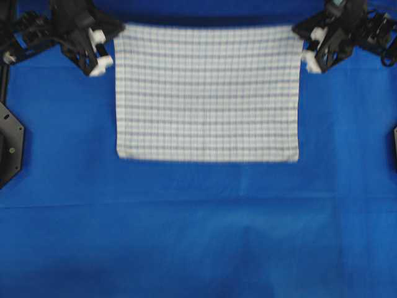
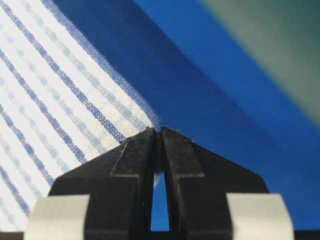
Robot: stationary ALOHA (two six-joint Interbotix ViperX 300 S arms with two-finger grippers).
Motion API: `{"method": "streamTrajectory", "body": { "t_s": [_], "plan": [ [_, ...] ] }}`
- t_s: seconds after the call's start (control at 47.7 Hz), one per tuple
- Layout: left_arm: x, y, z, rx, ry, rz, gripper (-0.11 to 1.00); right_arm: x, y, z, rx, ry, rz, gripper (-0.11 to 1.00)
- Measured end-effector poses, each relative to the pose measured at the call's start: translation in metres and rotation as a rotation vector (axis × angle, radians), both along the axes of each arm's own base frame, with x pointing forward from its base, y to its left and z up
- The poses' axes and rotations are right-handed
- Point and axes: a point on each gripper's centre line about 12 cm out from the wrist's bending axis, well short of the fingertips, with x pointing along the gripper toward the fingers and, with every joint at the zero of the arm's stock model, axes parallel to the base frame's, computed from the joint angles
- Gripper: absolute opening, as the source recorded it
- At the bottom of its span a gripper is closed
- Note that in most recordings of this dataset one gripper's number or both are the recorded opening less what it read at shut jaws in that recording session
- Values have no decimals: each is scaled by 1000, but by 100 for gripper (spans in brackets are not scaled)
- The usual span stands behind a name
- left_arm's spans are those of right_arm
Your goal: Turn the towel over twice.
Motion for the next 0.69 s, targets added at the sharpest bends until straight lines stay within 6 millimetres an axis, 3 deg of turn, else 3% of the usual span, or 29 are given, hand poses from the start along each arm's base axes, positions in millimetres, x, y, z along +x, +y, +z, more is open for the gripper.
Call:
{"method": "streamTrajectory", "body": {
  "t_s": [0.336,0.567,0.692],
  "plan": [
    [-11,5,71,136,-176,35,4,-1,-24,83,-155,-43,-13,6],
    [-24,-5,117,219,-285,34,4,-3,-23,128,-215,-68,-7,6],
    [-30,-18,130,245,-327,11,4,-5,-12,146,-223,-75,12,6]
  ]
}}
